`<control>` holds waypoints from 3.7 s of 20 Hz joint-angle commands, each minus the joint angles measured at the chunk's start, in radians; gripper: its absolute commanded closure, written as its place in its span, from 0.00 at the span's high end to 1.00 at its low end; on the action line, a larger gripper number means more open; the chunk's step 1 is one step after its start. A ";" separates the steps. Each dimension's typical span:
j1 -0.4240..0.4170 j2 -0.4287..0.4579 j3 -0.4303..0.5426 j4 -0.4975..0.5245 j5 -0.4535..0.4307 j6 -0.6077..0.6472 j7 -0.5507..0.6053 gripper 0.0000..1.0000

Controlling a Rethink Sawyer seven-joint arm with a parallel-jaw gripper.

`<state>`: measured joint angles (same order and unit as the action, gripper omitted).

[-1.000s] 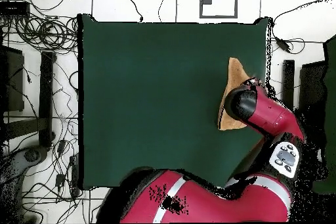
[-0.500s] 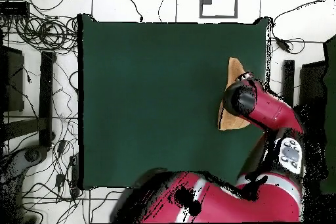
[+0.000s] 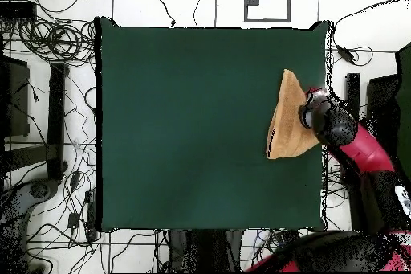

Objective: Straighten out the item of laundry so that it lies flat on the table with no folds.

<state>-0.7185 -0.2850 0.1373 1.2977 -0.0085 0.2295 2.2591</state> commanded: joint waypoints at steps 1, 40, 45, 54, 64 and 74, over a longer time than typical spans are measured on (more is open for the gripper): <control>-0.007 0.047 0.321 0.105 -0.078 0.248 -0.260 1.00; -0.122 0.206 0.513 0.019 -0.104 0.680 -0.231 1.00; -0.104 0.213 0.482 0.011 -0.085 0.746 -0.169 1.00; -0.053 0.178 0.409 -0.025 -0.097 0.914 -0.082 1.00; -0.041 0.180 0.357 -0.070 -0.101 1.034 -0.054 1.00; -0.049 0.127 0.325 0.036 -0.115 0.933 -0.015 1.00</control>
<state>-0.7986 -0.1332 0.5134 1.2476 -0.0895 1.1767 2.2575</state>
